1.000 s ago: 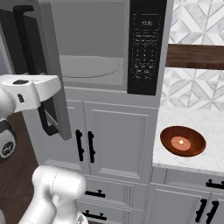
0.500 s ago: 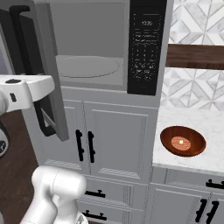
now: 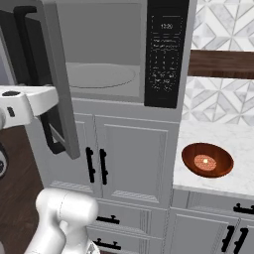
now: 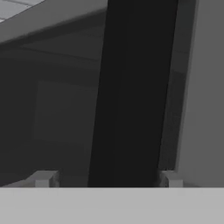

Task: Open the microwave, place the bowl with waffle inside the microwave, then close the microwave door and turn it on.

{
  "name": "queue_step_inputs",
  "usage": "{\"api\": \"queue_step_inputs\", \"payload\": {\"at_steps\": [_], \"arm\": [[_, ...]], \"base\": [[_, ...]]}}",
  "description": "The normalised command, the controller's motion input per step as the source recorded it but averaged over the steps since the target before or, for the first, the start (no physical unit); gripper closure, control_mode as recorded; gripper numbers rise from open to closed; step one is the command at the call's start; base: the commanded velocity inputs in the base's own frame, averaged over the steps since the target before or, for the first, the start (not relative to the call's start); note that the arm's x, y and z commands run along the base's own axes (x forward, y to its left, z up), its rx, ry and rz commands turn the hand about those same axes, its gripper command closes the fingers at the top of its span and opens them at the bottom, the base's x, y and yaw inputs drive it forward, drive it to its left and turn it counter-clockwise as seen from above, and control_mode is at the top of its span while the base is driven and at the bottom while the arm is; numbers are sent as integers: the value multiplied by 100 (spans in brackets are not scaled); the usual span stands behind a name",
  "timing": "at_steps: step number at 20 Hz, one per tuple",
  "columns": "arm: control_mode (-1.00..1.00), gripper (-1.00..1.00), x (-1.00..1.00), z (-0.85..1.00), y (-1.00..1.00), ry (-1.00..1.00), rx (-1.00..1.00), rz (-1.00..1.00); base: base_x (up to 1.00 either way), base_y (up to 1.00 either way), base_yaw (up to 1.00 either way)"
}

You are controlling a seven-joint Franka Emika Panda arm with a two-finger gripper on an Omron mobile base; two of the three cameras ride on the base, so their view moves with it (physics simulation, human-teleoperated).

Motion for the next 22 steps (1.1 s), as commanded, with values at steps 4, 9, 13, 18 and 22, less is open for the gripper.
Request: {"api": "queue_step_inputs", "payload": {"at_steps": [4,9,13,18,22], "arm": [[-100,-100,-89,0,-17,-4,0,4],[-100,-100,-49,5,-89,-4,4,20],[-100,-100,20,0,-98,-1,14,44],[-100,-100,41,-7,-75,0,12,55],[-100,-100,54,-14,-41,0,9,57]], "base": [[0,0,0],[0,0,0],[0,0,0],[0,0,0],[0,0,0]]}}
